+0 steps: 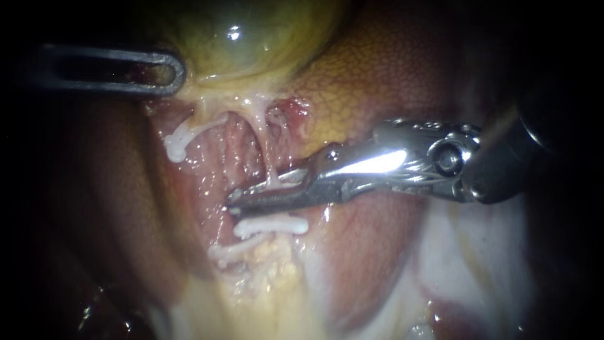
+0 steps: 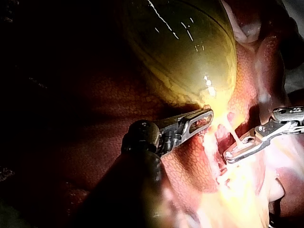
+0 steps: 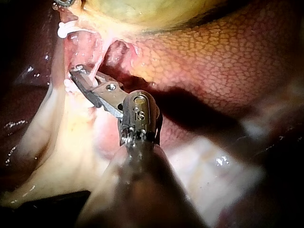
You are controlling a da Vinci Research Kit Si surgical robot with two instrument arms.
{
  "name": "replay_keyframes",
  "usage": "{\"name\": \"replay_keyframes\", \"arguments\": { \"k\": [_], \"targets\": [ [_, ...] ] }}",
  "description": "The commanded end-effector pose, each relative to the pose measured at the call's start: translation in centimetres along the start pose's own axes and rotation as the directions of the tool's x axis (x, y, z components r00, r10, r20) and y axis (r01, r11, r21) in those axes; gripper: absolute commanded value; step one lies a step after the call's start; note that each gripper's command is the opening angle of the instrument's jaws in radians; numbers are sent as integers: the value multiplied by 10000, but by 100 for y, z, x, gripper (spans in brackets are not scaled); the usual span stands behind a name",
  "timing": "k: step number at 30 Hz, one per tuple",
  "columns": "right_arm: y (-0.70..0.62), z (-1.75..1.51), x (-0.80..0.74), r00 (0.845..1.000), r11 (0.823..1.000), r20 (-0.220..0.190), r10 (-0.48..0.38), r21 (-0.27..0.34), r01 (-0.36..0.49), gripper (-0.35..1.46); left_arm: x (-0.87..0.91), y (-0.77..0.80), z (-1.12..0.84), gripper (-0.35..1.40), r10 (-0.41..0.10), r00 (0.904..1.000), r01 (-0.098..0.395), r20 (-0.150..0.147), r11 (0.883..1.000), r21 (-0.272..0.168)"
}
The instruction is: Going back second clip right tube
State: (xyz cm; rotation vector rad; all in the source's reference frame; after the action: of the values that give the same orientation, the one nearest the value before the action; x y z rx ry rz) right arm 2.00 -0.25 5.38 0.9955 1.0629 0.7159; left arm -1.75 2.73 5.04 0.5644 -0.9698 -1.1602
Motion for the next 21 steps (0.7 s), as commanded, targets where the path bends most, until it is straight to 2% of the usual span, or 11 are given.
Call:
{"name": "replay_keyframes", "arguments": {
  "k": [1,3,5,7,10,15,21],
  "targets": [
    [0,0,0,10000,10000,41,-1,64,1,-35,0,0,0,-35,1,10000,-1,0,10000,-1],
    [-1,0,0,9999,9998,139,0,215,-3,-35,0,0,0,-35,3,10000,-3,1,10000,-1],
    [-1,0,-1,9997,9992,259,-7,401,-4,-11,1,0,0,-35,3,10000,-3,1,10000,-1],
    [0,1,-2,9974,9969,267,-667,446,655,17,1,0,0,-35,3,10000,-3,1,10000,-1],
    [0,2,-4,9908,9904,234,-1332,413,1322,39,1,0,0,-35,4,10000,-4,0,10000,0],
    [1,4,-4,9798,9793,-82,-1999,-356,1995,49,1,0,0,-35,4,10000,-4,0,10000,0],
    [1,1,-5,9652,9596,-256,-2601,-1176,2554,50,1,0,0,-35,5,10000,-5,1,10000,0]
  ]
}}
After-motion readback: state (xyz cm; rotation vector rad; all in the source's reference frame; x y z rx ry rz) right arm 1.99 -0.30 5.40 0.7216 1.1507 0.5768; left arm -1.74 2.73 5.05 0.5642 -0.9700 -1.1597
